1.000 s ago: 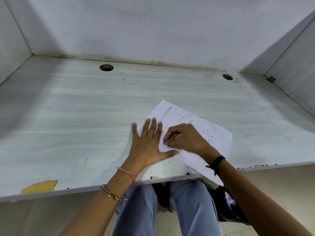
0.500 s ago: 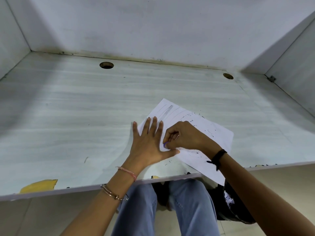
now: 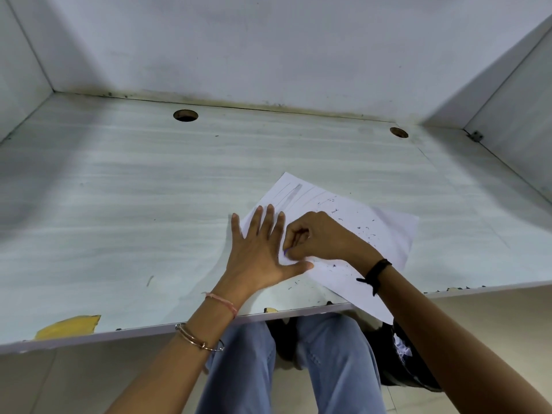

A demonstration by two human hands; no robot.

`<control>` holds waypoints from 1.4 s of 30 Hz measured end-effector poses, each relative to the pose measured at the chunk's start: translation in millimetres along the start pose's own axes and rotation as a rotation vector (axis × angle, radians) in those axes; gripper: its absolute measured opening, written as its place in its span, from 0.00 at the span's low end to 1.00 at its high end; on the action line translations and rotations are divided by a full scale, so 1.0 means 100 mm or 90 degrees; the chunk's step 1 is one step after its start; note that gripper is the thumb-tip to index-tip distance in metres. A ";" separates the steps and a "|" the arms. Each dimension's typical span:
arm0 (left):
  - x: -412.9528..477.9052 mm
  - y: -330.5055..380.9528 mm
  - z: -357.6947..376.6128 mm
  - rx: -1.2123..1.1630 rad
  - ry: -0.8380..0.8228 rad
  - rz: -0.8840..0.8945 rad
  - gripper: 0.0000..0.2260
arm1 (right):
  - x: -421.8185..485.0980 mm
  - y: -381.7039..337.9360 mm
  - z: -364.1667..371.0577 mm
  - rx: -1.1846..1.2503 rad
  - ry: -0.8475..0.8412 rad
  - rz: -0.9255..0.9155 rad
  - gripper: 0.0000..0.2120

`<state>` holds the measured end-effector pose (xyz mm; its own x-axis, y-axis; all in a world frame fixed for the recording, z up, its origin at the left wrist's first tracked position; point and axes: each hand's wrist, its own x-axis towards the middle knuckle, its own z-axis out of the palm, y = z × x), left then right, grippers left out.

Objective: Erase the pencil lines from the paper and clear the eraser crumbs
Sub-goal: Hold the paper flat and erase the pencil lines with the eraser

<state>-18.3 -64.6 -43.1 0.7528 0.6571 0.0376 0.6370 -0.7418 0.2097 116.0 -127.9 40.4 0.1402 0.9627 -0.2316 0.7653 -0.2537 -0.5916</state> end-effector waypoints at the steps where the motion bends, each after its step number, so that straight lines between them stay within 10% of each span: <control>1: 0.00 0.00 0.00 0.003 0.002 0.000 0.53 | 0.01 0.01 -0.01 0.001 -0.015 0.003 0.03; 5: 0.01 0.00 -0.01 0.005 -0.007 0.000 0.53 | 0.06 0.03 -0.08 0.017 0.102 0.024 0.03; 9: 0.00 0.00 -0.01 0.003 -0.005 0.000 0.54 | -0.05 -0.06 -0.02 0.010 -0.039 0.004 0.02; 13: 0.00 0.01 -0.03 -0.005 -0.024 -0.003 0.53 | 0.04 0.03 -0.09 0.018 0.115 0.023 0.04; 17: 0.00 0.01 -0.01 -0.005 -0.006 -0.003 0.52 | -0.01 0.00 -0.04 0.010 -0.034 -0.003 0.03; 30: 0.00 0.00 -0.01 -0.013 -0.009 0.003 0.50 | 0.10 0.23 -0.12 0.043 0.183 -0.004 0.03; 42: 0.00 0.00 0.00 -0.019 -0.002 0.000 0.49 | 0.10 0.19 -0.08 -0.007 0.071 -0.013 0.02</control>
<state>-18.3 -64.6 -43.0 0.7530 0.6571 0.0342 0.6322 -0.7369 0.2393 136.9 -122.3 33.5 0.1926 0.9724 -0.1319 0.7751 -0.2332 -0.5872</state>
